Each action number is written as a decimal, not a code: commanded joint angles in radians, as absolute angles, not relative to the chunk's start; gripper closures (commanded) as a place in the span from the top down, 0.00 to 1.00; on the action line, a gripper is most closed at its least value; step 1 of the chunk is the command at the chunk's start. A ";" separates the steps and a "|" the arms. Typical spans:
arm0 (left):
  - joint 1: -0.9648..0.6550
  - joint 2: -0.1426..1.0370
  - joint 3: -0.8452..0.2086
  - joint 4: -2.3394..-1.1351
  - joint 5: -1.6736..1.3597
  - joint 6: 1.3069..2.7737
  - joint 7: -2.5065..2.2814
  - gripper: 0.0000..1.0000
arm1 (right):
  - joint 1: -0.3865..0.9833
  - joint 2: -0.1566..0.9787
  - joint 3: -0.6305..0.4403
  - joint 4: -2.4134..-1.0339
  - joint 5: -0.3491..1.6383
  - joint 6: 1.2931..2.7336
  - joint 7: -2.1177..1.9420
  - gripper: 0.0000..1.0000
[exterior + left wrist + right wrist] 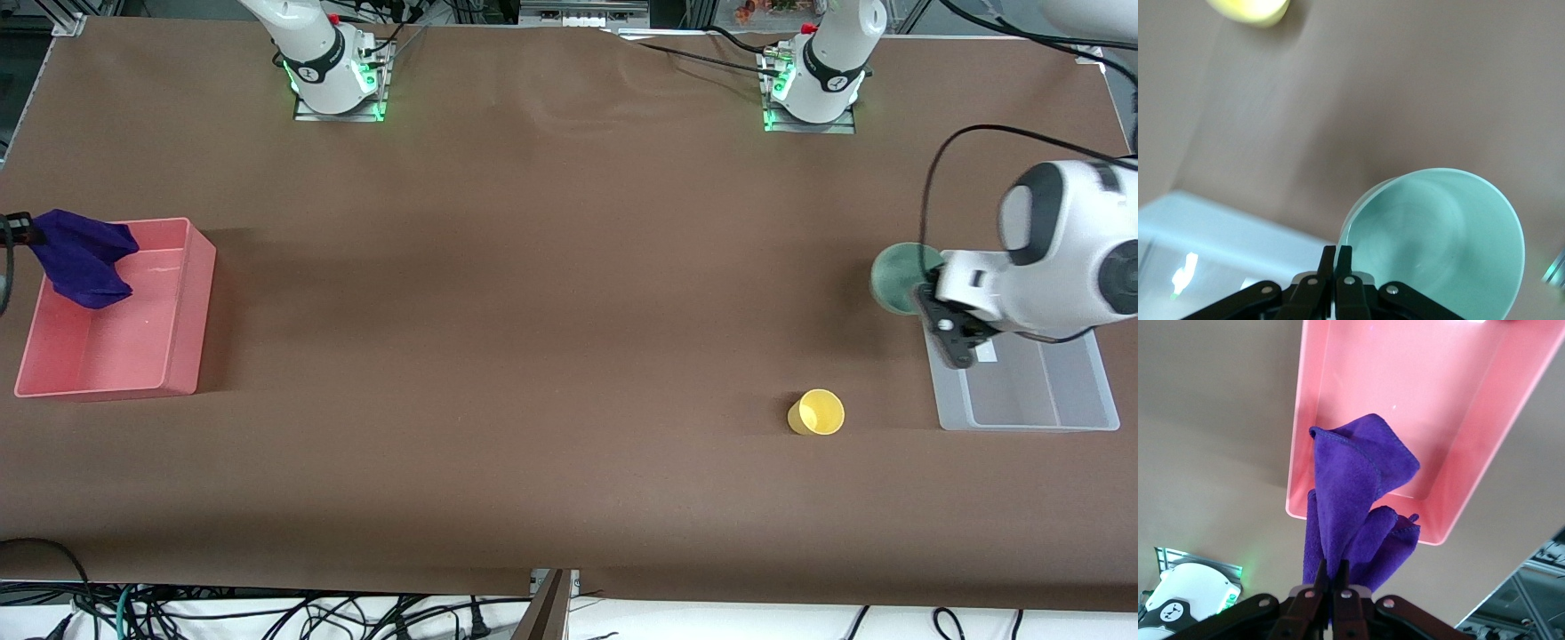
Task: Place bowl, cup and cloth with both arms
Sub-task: 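Drop the cloth into the pink bin while the left gripper places the bowl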
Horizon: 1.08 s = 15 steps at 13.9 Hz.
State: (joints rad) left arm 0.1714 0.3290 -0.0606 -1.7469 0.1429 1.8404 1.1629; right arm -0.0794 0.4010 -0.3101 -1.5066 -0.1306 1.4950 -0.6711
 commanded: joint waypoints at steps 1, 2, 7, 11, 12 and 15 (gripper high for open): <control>0.285 0.418 -0.069 -1.652 0.218 1.836 1.262 0.00 | -0.089 0.485 -0.319 -1.577 -0.100 1.596 -0.666 0.00; 0.314 0.443 -0.068 -1.634 0.221 1.860 1.272 0.00 | -0.092 0.489 -0.319 -1.632 -0.097 1.674 -0.666 0.00; 0.436 0.609 -0.069 -1.634 0.265 2.066 1.301 0.00 | -0.124 0.525 -0.330 -1.792 -0.095 1.939 -0.687 0.00; 0.451 0.681 -0.071 -1.635 0.250 2.149 1.304 0.41 | -0.144 0.571 -0.334 -1.795 -0.094 2.012 -0.695 0.00; 0.451 0.680 -0.074 -1.629 0.249 2.148 1.304 0.93 | -0.146 0.574 -0.334 -1.799 -0.087 2.017 -0.689 0.49; 0.445 0.614 -0.084 -1.624 0.238 2.102 1.299 1.00 | -0.143 0.522 -0.333 -1.770 -0.046 1.971 -0.687 1.00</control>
State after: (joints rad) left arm 0.4425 0.6708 -0.0695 -1.6387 0.2437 2.1579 1.2858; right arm -0.1414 0.5706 -0.3330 -1.7825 -0.0802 1.9954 -0.6709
